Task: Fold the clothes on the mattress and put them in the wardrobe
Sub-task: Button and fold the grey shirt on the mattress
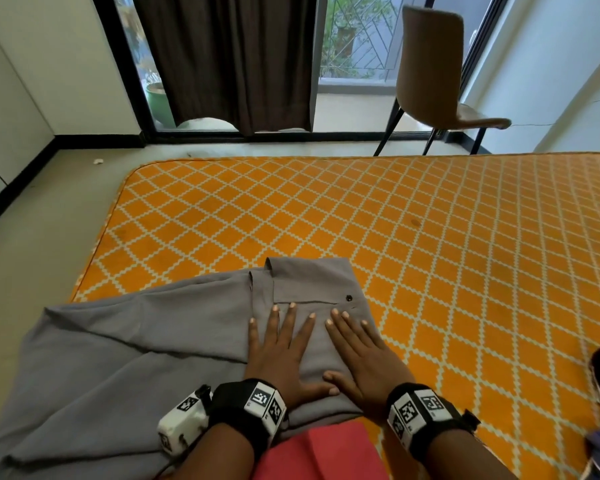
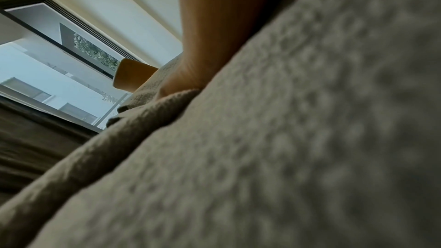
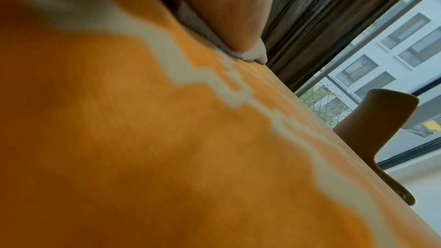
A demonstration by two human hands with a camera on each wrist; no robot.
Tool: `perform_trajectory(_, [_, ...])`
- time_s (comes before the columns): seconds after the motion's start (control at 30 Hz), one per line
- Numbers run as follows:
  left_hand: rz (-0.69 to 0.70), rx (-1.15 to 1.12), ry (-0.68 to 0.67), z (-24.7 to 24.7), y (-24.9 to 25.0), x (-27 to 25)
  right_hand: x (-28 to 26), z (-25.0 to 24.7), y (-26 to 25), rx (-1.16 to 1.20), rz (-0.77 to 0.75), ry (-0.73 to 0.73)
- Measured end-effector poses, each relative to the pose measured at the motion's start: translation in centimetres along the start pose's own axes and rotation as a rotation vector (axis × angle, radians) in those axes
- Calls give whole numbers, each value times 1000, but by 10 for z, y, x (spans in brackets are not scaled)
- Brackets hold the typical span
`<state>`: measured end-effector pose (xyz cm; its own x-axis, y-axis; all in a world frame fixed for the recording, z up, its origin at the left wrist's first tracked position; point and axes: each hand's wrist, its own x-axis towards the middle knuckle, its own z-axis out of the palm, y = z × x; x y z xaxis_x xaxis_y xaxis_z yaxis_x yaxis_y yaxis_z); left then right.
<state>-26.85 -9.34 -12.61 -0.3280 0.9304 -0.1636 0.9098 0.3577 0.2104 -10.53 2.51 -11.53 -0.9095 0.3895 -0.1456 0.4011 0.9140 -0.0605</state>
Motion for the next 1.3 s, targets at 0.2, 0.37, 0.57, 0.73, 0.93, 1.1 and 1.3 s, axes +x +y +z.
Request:
perform_trajectory(0.2, [15, -22, 16, -2, 0, -1, 1, -1, 7, 36, 180, 6])
perform_trajectory(0.37, [-16, -57, 35, 0, 2, -1, 17, -20, 5, -59, 248, 176])
perform_trajectory(0.57, [-47, -59, 121, 1, 3, -3, 64, -31, -9, -67, -167, -26])
perform_trajectory(0.73, [-56, 10, 98, 0, 1, -6, 46, -17, 10, -98, -260, -6])
perform_trajectory(0.93, [-11, -43, 184, 10, -1, -1, 36, -21, 15, -110, -297, 107])
perform_trajectory(1.1, [-49, 14, 132, 12, 0, -5, 73, -33, 3, -196, -271, 96])
perform_trajectory(1.3, [-69, 24, 149, 9, 1, -6, 74, -34, 3, -228, -421, 151])
